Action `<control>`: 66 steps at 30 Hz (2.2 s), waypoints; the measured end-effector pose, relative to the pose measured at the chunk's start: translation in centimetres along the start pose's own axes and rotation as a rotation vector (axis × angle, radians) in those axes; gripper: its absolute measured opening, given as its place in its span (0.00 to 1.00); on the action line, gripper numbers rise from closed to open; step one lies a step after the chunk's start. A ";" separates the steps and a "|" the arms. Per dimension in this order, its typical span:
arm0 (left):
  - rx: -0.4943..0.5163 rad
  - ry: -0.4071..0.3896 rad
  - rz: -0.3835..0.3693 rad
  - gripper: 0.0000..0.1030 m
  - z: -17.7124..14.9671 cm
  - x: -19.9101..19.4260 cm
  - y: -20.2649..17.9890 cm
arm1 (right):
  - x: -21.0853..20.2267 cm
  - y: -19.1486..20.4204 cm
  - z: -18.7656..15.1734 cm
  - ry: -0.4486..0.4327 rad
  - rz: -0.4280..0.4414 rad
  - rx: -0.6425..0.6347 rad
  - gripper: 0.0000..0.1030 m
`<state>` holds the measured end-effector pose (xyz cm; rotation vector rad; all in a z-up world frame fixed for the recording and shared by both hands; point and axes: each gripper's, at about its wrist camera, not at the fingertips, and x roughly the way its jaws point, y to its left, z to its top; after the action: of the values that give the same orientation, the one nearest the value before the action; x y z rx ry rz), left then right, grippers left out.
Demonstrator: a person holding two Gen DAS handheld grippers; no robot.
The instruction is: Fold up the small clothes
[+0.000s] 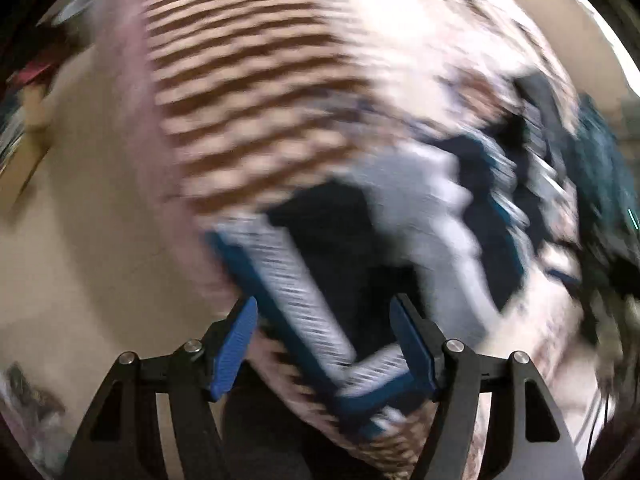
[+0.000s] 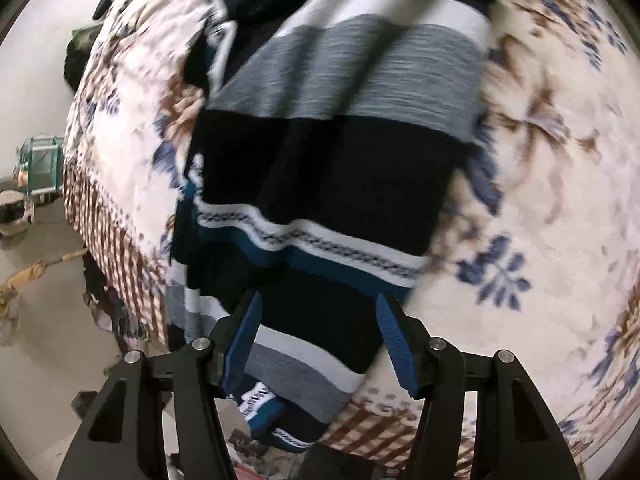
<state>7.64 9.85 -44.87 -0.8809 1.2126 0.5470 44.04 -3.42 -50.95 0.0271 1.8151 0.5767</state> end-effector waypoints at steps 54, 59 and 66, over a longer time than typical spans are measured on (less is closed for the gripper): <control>0.316 0.042 -0.091 0.51 1.8 6.7 1.3 | 8.4 10.9 5.3 0.054 -0.070 0.025 0.11; 0.379 -0.021 -0.018 0.06 1.3 6.6 0.3 | 8.6 10.6 4.8 0.035 -0.065 0.034 0.11; 0.381 -0.145 0.001 0.06 1.6 1.1 -1.2 | 7.1 11.7 3.9 -0.035 -0.022 0.026 0.06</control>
<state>9.80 10.40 -45.48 -0.5089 1.1355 0.3569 42.05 10.48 -53.46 0.0352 1.7872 0.5340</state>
